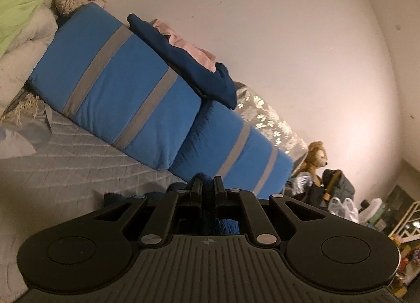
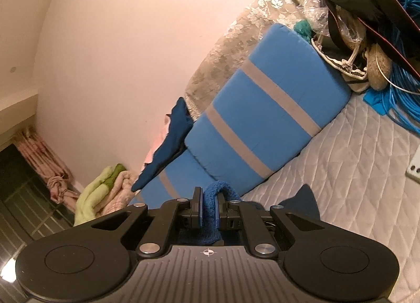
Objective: Fold clothes
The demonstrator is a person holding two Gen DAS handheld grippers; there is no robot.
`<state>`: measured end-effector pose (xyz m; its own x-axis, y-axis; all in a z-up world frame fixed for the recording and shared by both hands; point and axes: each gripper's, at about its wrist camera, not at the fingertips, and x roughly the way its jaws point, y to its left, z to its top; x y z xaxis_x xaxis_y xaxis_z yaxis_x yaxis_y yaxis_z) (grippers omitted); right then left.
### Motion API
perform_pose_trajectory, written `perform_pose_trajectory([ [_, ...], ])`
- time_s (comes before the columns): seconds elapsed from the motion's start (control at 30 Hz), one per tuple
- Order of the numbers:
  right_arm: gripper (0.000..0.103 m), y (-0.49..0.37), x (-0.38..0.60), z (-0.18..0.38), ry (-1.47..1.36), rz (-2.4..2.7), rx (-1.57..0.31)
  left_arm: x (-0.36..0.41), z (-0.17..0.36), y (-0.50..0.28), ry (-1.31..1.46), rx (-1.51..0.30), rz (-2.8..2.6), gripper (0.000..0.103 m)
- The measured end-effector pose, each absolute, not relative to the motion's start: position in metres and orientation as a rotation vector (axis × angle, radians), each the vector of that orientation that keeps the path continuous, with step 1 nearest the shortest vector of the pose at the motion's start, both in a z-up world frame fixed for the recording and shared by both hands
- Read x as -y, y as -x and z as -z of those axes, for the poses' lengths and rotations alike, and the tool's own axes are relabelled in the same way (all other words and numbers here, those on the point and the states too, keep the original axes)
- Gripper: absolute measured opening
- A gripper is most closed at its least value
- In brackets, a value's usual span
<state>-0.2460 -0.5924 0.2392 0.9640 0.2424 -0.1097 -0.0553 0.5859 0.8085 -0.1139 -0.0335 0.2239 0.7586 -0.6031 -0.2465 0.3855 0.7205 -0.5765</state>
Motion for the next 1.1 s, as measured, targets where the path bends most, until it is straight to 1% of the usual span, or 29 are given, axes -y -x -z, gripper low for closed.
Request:
perform_pose_trajectory([
  [0.13, 0.01, 0.221, 0.595, -0.23, -0.937, -0.142, -0.241, 0.043, -0.22, 0.09, 0.48, -0.464, 0.539, 0.009],
  [0.57, 0.01, 0.144, 0.601, -0.194, -0.954, -0.034, -0.33, 0.055, -0.169, 0.006, 0.479, -0.615, 0.428, 0.009],
  [0.8, 0.01, 0.109, 0.608, -0.166, -0.956, 0.026, -0.401, 0.064, -0.139, -0.037, 0.493, -0.703, 0.379, 0.009],
  [0.97, 0.01, 0.081, 0.61, -0.144, -0.956, 0.06, -0.454, 0.063, -0.125, -0.064, 0.491, -0.697, 0.277, 0.007],
  [1.1, 0.01, 0.057, 0.612, -0.128, -0.949, 0.084, -0.495, 0.038, -0.106, -0.09, 0.661, -0.731, 0.24, 0.007],
])
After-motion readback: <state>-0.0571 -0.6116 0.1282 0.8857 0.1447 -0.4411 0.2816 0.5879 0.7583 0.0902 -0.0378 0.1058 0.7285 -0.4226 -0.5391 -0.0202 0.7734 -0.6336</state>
